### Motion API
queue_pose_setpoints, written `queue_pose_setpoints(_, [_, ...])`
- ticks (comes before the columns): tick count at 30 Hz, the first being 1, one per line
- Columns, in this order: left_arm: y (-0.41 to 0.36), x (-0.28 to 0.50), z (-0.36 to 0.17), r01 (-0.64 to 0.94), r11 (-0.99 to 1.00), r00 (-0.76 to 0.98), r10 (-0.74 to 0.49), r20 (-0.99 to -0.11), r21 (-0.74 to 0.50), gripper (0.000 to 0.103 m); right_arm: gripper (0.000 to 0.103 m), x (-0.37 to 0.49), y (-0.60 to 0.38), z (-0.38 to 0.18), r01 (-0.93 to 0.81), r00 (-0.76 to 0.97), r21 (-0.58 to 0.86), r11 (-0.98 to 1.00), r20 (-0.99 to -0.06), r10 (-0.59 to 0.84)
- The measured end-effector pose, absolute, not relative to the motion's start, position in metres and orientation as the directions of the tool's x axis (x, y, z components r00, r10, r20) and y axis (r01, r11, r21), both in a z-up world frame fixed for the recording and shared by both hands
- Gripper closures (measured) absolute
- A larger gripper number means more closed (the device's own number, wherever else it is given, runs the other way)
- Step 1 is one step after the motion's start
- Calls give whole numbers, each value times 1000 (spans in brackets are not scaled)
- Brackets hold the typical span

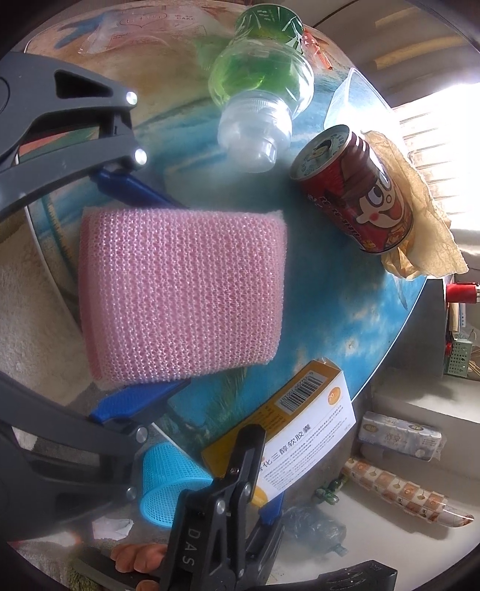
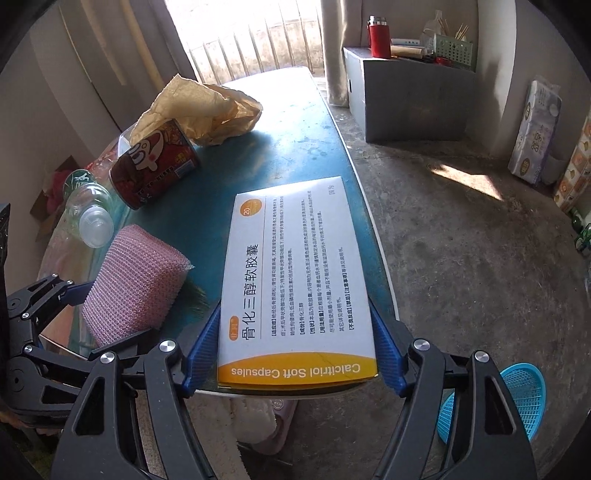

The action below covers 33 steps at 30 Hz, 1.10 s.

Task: Collect trash
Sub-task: 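Carry sponge and box over the blue basket and open both grippers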

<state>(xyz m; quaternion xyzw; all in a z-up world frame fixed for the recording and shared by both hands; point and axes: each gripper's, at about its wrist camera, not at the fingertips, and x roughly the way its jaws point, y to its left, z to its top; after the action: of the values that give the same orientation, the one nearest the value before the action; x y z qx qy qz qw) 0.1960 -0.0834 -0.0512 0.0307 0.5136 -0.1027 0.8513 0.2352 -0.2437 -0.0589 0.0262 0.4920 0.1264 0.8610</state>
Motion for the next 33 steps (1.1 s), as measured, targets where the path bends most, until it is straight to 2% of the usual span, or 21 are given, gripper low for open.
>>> queue_pose_setpoints(18, [-96, 169, -12, 244, 969, 544, -170, -822, -39, 26, 32, 189, -273, -29, -124, 577, 254, 959, -768, 278])
queue_pose_setpoints(33, [-172, 145, 13, 400, 916, 565, -260, -783, -16, 26, 32, 115, -354, -28, 72, 642, 315, 946, -741, 198])
